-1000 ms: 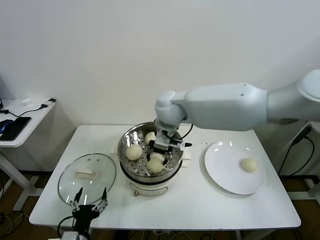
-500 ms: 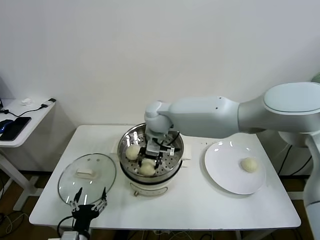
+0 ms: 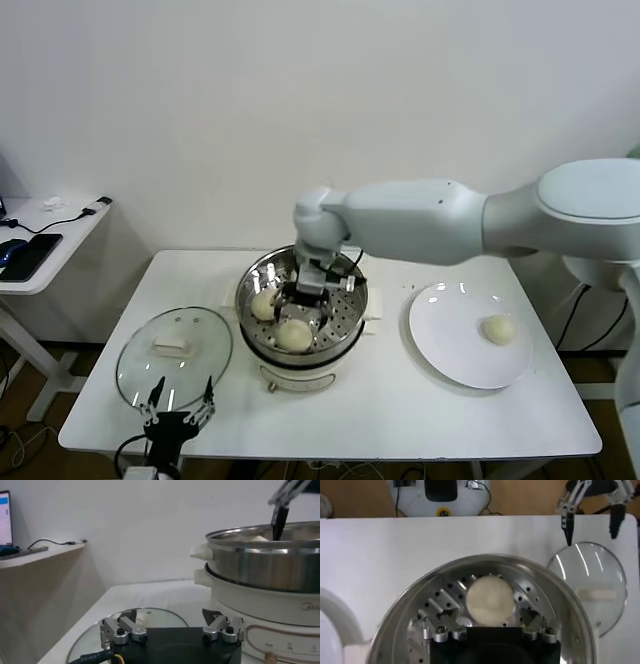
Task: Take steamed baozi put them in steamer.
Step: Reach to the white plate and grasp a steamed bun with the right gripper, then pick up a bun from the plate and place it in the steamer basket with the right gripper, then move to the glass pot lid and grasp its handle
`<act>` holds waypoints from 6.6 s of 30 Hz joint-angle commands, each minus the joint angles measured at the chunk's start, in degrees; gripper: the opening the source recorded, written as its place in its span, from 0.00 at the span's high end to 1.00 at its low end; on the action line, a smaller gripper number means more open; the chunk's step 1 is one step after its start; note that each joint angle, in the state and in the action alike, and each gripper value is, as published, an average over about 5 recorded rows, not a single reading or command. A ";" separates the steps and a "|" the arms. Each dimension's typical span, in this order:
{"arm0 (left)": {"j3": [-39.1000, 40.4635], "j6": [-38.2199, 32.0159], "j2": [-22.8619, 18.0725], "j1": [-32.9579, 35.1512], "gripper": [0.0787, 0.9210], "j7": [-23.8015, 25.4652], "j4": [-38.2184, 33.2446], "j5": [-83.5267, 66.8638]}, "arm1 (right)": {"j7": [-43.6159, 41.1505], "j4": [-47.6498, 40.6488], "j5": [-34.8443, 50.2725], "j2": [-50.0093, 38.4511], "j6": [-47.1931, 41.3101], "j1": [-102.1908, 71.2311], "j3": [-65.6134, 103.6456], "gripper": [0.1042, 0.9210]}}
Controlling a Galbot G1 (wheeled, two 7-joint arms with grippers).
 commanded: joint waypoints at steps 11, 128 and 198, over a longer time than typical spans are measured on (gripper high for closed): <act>-0.21 -0.04 -0.06 -0.84 0.12 0.01 0.07 -0.59 | -3.76 -2.40 20.60 -29.26 -25.58 17.29 -16.07 0.12; -0.47 0.44 0.11 -2.06 0.12 0.13 1.04 -0.67 | 21.85 1.96 37.85 -3.66 -58.26 -5.01 -7.18 0.41; -2.33 -3.28 3.77 -8.24 0.12 -5.03 1.86 0.42 | 60.29 24.48 7.84 -9.84 -10.55 -124.83 120.62 0.12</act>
